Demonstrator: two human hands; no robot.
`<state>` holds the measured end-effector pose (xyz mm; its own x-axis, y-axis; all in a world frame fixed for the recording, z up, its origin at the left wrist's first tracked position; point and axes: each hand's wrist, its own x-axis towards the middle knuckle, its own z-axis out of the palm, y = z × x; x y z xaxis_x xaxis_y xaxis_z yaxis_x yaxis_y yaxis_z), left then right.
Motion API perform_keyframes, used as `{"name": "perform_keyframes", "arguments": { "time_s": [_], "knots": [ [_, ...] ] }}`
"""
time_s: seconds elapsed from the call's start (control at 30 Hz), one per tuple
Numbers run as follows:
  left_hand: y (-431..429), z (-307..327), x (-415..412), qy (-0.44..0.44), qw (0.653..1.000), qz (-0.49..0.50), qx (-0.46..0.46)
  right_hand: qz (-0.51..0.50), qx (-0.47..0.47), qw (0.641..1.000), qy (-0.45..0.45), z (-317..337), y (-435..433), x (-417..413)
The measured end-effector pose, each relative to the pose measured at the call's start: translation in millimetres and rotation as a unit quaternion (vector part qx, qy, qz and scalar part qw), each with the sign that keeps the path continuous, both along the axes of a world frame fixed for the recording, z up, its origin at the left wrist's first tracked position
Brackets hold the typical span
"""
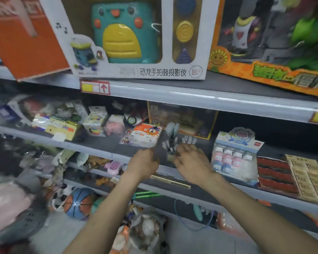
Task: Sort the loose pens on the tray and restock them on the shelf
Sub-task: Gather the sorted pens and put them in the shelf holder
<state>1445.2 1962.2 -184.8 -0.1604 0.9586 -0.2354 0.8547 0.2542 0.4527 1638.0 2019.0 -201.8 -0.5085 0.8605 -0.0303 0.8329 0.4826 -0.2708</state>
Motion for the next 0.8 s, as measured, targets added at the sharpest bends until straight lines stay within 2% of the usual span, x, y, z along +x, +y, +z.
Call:
{"name": "perform_keyframes", "arguments": {
  "time_s": [0.23,0.37,0.57,0.8],
  "knots": [
    [-121,-4,-19,0.017,0.984,0.174,0.020,0.163,-0.011,0.986,-0.024,8,-59,-49],
    [-201,-4,-39,0.040,0.964,0.262,0.025,0.259,0.032,0.964,-0.049,12,-117,-94],
    [-313,-6,-85,0.025,0.924,0.381,0.002,0.376,0.019,0.925,-0.058,19,-210,-183],
    [-482,-27,-153,0.008,0.857,0.515,-0.022,0.471,-0.007,0.878,-0.081,2,-354,-304]
  ]
}}
